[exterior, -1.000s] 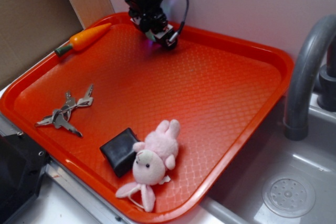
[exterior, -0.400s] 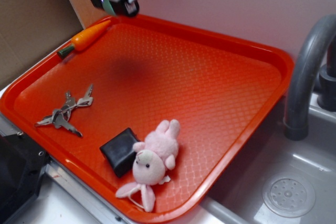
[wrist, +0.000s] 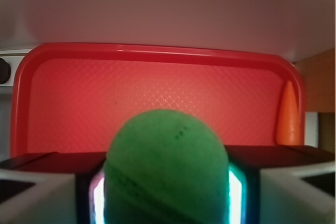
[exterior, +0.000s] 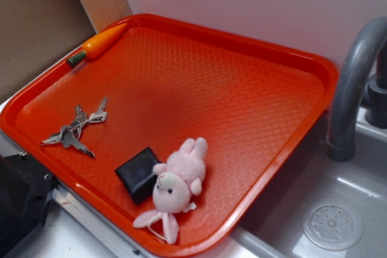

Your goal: Grab the green ball.

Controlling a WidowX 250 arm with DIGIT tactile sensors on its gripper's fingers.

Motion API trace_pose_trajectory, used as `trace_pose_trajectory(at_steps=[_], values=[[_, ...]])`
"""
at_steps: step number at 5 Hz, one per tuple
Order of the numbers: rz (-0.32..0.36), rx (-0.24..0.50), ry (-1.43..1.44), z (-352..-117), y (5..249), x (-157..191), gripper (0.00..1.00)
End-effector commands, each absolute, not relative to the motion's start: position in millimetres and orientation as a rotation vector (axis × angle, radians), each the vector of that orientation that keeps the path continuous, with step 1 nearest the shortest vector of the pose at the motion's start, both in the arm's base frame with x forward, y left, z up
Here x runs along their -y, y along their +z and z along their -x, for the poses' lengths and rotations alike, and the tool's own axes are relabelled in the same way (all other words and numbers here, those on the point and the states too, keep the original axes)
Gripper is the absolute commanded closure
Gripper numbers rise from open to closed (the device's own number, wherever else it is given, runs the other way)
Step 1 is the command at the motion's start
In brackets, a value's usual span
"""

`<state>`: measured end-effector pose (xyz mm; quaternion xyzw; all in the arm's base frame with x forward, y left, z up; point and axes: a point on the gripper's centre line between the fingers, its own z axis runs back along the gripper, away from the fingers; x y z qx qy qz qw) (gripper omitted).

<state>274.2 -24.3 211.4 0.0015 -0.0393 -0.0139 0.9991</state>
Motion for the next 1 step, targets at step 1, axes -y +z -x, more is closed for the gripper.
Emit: trace_pose_trajectory(at_steps=[1], values=[[-0.131,0.072,-0.076,-275.9,174.1,26.6,1.00]])
